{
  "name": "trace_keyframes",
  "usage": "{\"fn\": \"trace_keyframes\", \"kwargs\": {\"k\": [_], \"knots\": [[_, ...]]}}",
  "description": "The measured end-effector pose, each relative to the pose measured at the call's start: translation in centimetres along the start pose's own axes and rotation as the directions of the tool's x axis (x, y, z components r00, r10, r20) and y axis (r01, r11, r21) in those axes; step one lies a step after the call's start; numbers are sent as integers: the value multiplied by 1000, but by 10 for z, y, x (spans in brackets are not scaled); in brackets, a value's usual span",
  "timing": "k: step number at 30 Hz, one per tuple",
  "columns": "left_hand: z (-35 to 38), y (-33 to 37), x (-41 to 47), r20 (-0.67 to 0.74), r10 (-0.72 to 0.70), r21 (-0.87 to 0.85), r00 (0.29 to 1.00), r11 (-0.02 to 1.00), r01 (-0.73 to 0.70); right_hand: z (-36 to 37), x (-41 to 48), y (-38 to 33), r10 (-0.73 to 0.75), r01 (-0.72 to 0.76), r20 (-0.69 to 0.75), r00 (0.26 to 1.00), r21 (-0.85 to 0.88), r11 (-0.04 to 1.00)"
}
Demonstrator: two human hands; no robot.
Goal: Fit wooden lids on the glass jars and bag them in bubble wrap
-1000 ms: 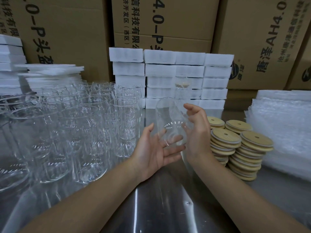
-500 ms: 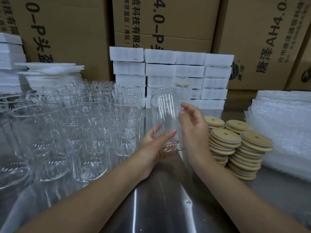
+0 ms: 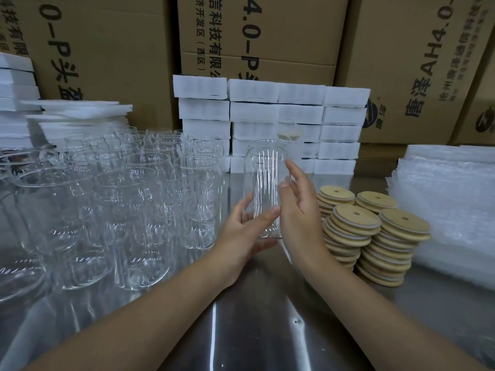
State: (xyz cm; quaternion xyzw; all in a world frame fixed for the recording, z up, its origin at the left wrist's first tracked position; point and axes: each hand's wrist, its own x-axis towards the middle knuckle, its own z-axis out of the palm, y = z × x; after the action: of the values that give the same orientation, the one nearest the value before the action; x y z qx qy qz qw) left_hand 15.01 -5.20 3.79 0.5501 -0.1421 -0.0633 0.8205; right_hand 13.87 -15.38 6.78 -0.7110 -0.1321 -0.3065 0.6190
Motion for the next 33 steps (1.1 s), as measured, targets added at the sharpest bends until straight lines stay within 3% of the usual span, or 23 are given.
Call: {"fn": "trace_keyframes", "kwargs": {"k": [7, 14, 23, 28, 33], "knots": [[1, 3, -3, -28, 71, 27, 997, 997, -70, -3, 5, -1, -31, 31, -1, 1000, 34, 999], [-2, 7, 2, 11, 44, 22, 999, 999, -44, 0, 5, -8, 27, -27, 3, 1000, 93, 995], [0, 7, 1, 148, -102, -36, 984, 994, 108, -2, 3, -15, 100, -98, -3, 995, 175, 980], [7, 2, -4, 35, -15, 97, 999, 995, 11, -4, 2, -9, -102, 104, -73, 992, 34, 994], [13, 1, -7, 59, 7, 35, 998, 999, -10, -3, -2, -11, -200, 190, -127, 972, -81, 978]]}}
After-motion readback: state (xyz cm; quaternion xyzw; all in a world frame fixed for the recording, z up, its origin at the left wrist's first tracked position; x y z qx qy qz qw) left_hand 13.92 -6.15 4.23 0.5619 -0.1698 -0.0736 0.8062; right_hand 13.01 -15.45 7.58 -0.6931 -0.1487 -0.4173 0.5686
